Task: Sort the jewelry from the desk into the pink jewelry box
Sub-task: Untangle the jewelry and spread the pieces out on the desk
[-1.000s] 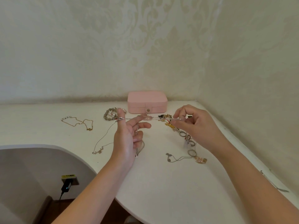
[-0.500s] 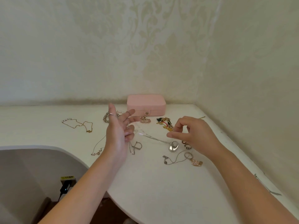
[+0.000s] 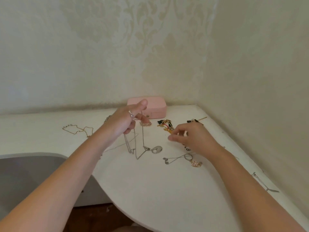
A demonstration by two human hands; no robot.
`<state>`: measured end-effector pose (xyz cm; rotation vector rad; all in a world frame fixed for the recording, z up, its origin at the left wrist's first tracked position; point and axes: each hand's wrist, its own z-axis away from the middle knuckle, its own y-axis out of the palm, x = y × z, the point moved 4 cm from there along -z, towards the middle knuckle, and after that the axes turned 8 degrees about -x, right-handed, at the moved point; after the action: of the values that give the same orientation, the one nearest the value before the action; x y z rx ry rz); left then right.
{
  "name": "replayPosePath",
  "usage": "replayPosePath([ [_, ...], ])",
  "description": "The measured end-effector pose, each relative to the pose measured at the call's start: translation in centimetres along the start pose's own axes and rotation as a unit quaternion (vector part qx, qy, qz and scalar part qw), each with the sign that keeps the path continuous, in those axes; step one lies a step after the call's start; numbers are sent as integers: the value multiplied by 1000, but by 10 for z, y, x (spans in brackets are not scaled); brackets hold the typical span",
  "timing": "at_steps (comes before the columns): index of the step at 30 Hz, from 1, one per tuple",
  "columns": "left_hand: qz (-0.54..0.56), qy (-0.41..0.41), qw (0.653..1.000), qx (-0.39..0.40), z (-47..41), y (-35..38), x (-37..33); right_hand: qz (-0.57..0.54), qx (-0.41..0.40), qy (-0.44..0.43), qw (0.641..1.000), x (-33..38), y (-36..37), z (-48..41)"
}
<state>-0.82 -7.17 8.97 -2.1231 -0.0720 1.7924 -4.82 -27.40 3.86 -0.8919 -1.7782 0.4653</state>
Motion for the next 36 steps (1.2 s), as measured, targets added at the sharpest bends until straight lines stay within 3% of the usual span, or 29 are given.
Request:
replayPosePath([
  [3,-54,24,998,-3,-2,-5,-13,6,80,-71,994,13,26,9],
  [6,-69,29,997,-9,-3,-11,-21,39,116,-90,988,19,35,12],
  [12,-114,53,991,-56,-6,-21,-23,129,75,-44,988,5,23,6],
  [21,-160,23,986,-48,2,-10,0,102,64,-24,992,-1,19,5],
  [24,-294,19,956,-7,4,-6,25,38,22,2,999,1,10,2],
  [27,-446,-19,890,98,13,-3,39,-125,-33,61,990,4,-6,-2],
  [29,-514,-23,844,150,20,-3,36,-261,-45,108,958,5,-15,-4],
  [31,-535,-3,835,130,23,-5,25,-419,-42,140,896,5,-20,-5],
  [33,-502,41,860,79,21,-3,15,-556,-25,166,814,6,-22,-5],
  [36,-316,95,941,77,17,20,9,-674,-7,162,721,12,-27,-6],
])
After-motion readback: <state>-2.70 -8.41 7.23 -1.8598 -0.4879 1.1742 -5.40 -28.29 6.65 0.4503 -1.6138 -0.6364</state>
